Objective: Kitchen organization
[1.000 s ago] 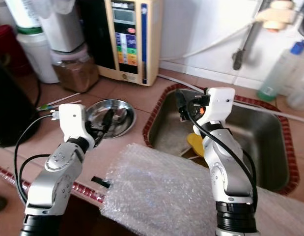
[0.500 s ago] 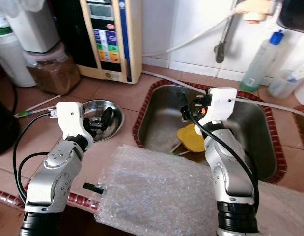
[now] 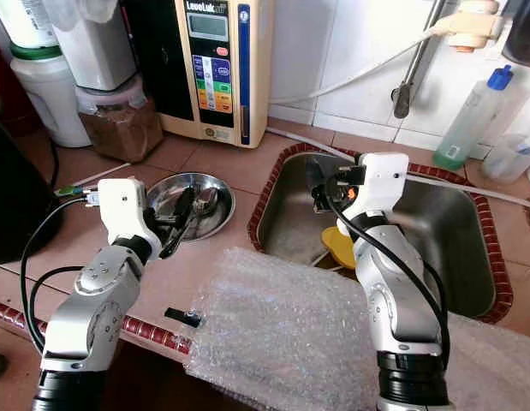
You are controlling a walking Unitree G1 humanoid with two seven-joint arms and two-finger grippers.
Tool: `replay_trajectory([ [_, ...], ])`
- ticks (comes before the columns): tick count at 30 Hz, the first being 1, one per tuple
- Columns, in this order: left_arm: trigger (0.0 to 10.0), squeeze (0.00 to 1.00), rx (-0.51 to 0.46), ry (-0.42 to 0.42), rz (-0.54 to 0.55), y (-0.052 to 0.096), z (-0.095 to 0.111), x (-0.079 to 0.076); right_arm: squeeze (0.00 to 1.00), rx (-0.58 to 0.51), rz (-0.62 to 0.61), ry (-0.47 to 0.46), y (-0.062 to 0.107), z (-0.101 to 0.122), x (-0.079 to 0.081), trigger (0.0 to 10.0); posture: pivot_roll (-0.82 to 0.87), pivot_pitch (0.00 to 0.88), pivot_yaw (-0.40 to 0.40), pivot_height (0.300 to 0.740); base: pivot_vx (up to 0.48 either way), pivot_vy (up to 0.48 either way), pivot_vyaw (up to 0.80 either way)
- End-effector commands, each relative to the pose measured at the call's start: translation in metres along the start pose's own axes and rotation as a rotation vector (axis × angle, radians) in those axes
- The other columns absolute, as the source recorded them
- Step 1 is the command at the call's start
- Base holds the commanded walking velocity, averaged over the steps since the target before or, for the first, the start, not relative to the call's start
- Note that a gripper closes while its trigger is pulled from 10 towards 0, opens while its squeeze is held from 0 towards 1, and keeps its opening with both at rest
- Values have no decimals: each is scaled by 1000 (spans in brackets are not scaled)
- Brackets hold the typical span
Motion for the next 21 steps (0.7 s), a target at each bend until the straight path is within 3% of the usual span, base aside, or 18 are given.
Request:
replay_trajectory([
  [1,10000,0,-4,-5,-10,1,2,-2,0,0,1,3,1,1,0,10000,-65,79,-4,740,0,0,0],
  [21,10000,0,-3,18,-28,1,0,-7,0,6,-6,6,1,0,-3,10000,-69,78,-5,740,0,0,0],
])
Point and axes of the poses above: a point about 5 cm out from each wrist's last joint towards the gripper, its own y axis pointing back from the gripper into the wrist, its own z axis along the axis of the wrist's last joint, x = y × z, the point moved 6 cm from there along -y, pointing out of the wrist towards the gripper, and after that the axes turned 9 degrees about -y, right-handed, at the moved point
